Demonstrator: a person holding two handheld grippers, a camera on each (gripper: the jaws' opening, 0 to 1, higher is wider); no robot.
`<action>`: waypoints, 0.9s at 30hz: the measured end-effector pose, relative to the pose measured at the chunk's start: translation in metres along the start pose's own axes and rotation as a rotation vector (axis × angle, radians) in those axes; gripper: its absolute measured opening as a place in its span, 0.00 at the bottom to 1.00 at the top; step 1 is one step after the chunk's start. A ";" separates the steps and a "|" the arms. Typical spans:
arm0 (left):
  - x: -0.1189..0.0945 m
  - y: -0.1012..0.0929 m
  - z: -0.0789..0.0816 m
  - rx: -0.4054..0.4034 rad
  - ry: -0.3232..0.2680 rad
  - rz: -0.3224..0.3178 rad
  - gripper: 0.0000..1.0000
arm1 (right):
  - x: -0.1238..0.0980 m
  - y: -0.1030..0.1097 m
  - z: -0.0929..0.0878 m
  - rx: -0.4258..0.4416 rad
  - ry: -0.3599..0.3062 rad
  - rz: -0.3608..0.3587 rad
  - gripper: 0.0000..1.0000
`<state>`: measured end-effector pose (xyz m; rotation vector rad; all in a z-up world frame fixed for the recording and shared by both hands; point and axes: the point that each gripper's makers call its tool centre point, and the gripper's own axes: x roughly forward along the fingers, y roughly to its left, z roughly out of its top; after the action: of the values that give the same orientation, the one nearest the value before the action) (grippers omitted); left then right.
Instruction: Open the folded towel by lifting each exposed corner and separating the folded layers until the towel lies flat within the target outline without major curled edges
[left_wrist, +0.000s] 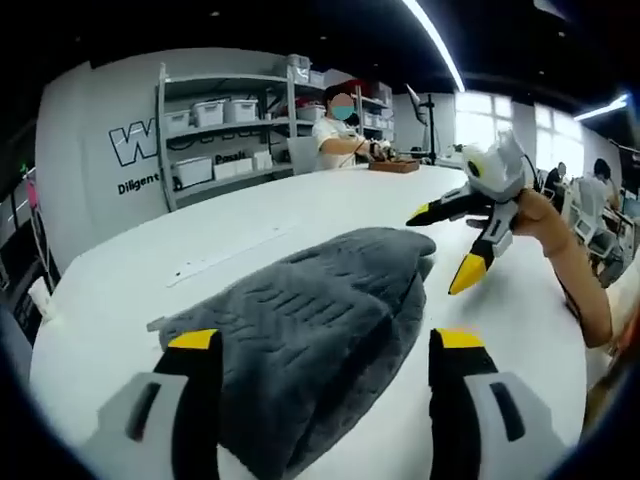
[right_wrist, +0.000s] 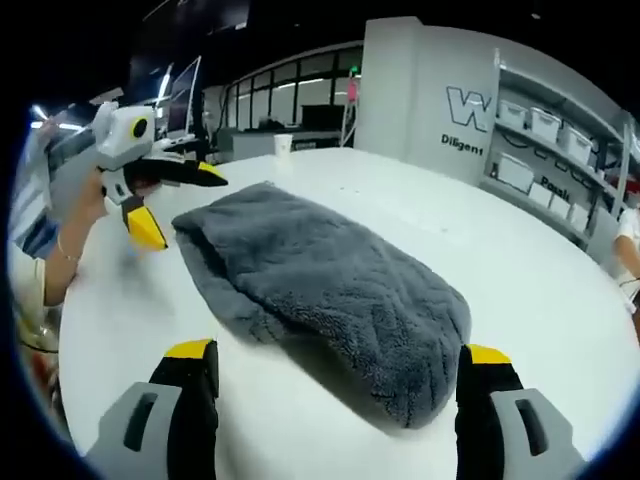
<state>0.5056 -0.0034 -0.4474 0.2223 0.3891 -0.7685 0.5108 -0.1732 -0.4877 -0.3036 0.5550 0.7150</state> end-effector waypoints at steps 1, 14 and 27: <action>0.004 -0.002 0.006 0.011 -0.002 0.001 0.82 | 0.000 0.001 0.000 0.001 0.002 0.004 0.99; 0.072 -0.055 0.039 0.181 0.029 -0.071 0.63 | 0.002 -0.002 -0.004 0.025 -0.015 0.034 0.99; 0.105 -0.079 0.025 0.252 0.065 -0.120 0.12 | 0.000 -0.006 -0.004 0.061 -0.037 0.033 0.99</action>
<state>0.5239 -0.1334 -0.4732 0.4644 0.3686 -0.9303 0.5136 -0.1794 -0.4902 -0.2243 0.5473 0.7330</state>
